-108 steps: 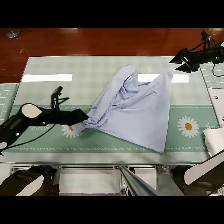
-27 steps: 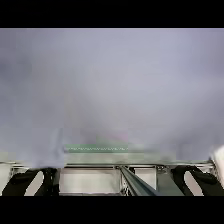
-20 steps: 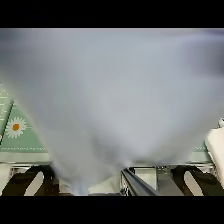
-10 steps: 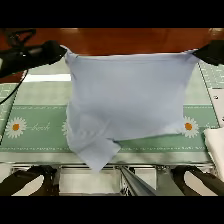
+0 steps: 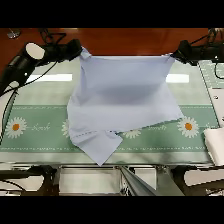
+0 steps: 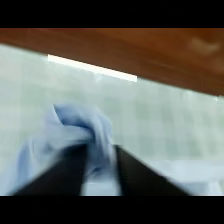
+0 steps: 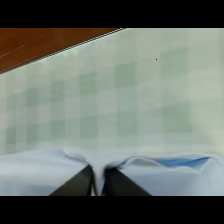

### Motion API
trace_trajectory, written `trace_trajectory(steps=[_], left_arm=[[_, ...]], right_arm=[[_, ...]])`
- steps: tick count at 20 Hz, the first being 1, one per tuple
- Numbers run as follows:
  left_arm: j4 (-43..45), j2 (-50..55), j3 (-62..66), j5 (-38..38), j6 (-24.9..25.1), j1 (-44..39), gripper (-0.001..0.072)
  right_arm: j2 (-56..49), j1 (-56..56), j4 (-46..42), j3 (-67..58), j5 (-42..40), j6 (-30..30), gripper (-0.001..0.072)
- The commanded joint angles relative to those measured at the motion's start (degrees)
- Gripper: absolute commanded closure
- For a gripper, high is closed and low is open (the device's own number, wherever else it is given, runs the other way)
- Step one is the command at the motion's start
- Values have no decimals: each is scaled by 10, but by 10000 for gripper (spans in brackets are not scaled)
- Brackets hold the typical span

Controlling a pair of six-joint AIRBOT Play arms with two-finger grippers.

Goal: Fold the shirts.

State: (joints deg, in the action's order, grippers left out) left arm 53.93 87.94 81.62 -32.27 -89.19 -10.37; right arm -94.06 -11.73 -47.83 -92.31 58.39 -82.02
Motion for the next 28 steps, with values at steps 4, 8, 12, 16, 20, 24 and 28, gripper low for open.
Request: trace_trajectory(steps=[4, 8, 12, 16, 20, 24, 28], left_arm=[[21, 16, 52, -327, 2, 81, 1], [112, -37, -38, -572, 54, 182, 6], [45, -235, -349, -456, 60, 261, 6], [-55, -402, -622, -364, 30, 289, 6], [-142, -485, -724, -339, 21, 289, 6], [-143, -489, -736, -364, 22, 289, 6], [-144, -490, -741, -354, 22, 278, 6]], right_arm=[[-33, -61, -17, -26, 112, -20, 76], [21, -137, -178, 43, 242, 16, 76], [170, -189, -1, 330, 90, 104, 78], [271, -170, 111, 523, 24, 154, 78], [297, -147, 118, 559, 33, 161, 79], [297, -145, 120, 559, 37, 161, 79], [297, -145, 119, 559, 42, 161, 79]])
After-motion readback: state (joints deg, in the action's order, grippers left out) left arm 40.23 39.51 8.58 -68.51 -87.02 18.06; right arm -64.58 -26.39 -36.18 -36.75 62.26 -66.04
